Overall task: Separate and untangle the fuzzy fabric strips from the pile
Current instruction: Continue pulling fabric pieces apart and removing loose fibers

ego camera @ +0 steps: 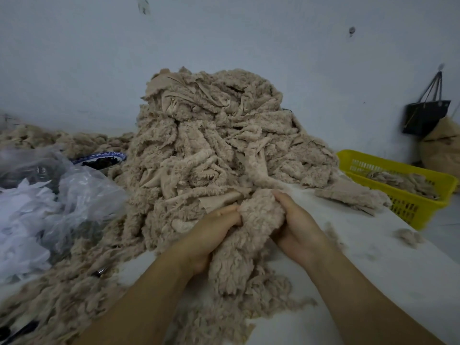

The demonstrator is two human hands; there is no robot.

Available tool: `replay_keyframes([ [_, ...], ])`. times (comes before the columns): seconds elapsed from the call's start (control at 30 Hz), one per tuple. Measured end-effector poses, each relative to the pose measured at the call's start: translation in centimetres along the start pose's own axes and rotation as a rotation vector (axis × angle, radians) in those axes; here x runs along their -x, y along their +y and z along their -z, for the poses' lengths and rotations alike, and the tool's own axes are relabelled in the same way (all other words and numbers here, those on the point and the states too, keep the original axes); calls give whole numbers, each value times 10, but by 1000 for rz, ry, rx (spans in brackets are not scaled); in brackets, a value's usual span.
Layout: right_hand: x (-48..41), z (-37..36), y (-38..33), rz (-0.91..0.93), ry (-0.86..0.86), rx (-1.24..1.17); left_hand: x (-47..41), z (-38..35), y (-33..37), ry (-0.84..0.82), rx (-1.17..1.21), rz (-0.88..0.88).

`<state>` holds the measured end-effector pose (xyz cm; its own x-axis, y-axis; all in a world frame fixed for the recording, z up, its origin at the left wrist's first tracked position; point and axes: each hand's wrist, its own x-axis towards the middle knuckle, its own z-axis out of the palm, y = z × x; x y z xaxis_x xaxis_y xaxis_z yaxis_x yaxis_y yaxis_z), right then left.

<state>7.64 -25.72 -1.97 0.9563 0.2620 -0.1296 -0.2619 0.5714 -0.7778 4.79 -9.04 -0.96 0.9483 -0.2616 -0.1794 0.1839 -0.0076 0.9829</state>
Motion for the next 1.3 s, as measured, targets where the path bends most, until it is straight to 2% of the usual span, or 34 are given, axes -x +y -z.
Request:
replay_keyframes([
  [0.07,1,-3,4,37,-65,54,-3,1,0,71,90,4],
  [0.2,7,-15,22,29,-257,325,-2,7,-1,11,159,20],
  [0.3,10,-18,32,6,-304,547,-3,4,-3,22,223,32],
  [0.4,13,-18,30,-81,-327,537,-5,3,-2,83,399,29],
  [0.57,15,-13,23,-151,-370,510,-9,21,0,74,759,-82],
  [0.63,14,-14,19,-145,-318,391,-11,25,1,77,849,-145],
  [0.77,12,-12,7,-26,-107,159,-14,33,2,116,1033,-198],
  [0.93,6,-11,2,71,40,18,-22,31,-4,213,1003,-197],
  [1.13,-6,24,-22,129,150,-372,-25,55,-8,409,1133,-187],
  [1.23,-8,33,-23,134,183,-305,-19,52,-3,368,1077,-240],
  [1.3,-10,27,-17,173,187,-141,-18,47,-1,243,1008,-273],
])
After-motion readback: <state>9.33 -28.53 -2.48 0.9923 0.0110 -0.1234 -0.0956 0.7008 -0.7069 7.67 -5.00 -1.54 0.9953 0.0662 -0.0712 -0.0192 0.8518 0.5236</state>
